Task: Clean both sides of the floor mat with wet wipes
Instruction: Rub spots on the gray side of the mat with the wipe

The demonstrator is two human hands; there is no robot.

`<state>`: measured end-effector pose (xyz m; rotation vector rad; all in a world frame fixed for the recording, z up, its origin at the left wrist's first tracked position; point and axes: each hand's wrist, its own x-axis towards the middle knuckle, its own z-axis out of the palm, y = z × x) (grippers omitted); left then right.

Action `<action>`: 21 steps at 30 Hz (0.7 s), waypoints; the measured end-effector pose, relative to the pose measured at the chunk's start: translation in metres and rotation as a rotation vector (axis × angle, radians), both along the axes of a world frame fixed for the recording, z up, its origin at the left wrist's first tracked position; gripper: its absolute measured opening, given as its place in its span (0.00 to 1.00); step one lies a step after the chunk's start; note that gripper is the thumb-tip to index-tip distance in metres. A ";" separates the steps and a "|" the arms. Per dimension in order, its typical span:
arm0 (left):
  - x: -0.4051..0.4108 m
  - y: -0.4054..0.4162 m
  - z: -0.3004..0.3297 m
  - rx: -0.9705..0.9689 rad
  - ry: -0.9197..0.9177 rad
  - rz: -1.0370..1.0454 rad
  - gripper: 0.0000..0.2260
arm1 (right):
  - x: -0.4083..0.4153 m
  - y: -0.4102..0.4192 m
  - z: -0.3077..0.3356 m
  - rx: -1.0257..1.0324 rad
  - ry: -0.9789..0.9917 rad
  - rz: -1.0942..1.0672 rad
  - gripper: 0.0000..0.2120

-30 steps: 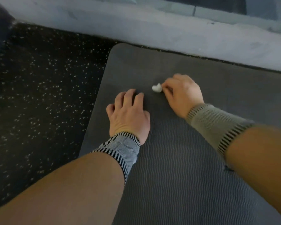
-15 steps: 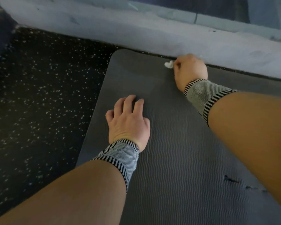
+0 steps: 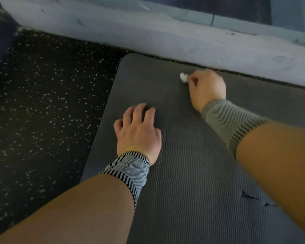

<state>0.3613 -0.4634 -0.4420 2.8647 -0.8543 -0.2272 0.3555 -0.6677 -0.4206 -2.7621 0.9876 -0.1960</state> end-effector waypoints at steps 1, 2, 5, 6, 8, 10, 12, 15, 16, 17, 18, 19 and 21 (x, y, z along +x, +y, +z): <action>0.000 0.000 0.000 0.001 0.001 0.004 0.26 | -0.012 0.007 0.001 0.013 -0.032 0.042 0.11; 0.000 0.000 0.000 0.001 -0.001 0.009 0.26 | -0.015 0.008 0.002 0.018 -0.035 0.074 0.11; 0.000 -0.001 0.001 -0.002 -0.002 0.001 0.26 | 0.022 -0.014 0.006 -0.008 0.057 0.037 0.13; -0.001 0.000 0.002 -0.003 -0.006 0.000 0.26 | 0.036 -0.021 0.006 -0.005 0.083 0.011 0.13; -0.001 0.000 0.002 -0.011 -0.016 0.006 0.26 | 0.048 -0.018 0.007 0.021 0.085 -0.025 0.12; 0.000 -0.001 0.001 -0.009 -0.012 0.009 0.26 | 0.026 0.001 0.001 0.034 0.020 0.042 0.12; 0.000 0.000 0.002 -0.009 -0.005 0.012 0.27 | -0.009 0.031 0.001 0.052 -0.069 0.153 0.11; 0.000 0.000 0.003 -0.015 -0.008 0.013 0.27 | -0.006 0.026 0.001 0.028 -0.058 0.217 0.12; 0.000 0.000 0.003 -0.015 0.001 0.009 0.27 | 0.010 0.017 0.001 0.003 -0.022 0.209 0.13; -0.001 0.000 0.003 -0.012 0.006 0.004 0.26 | 0.026 0.010 0.002 -0.011 0.010 0.184 0.13; -0.001 0.000 0.003 -0.009 0.004 0.000 0.26 | 0.041 0.002 0.003 -0.012 0.022 0.153 0.13; -0.001 0.001 0.002 -0.007 0.004 -0.001 0.26 | 0.050 0.000 0.004 0.009 0.019 0.111 0.13; 0.000 0.001 0.002 -0.006 0.011 -0.001 0.26 | 0.043 0.009 -0.001 0.017 -0.001 0.084 0.13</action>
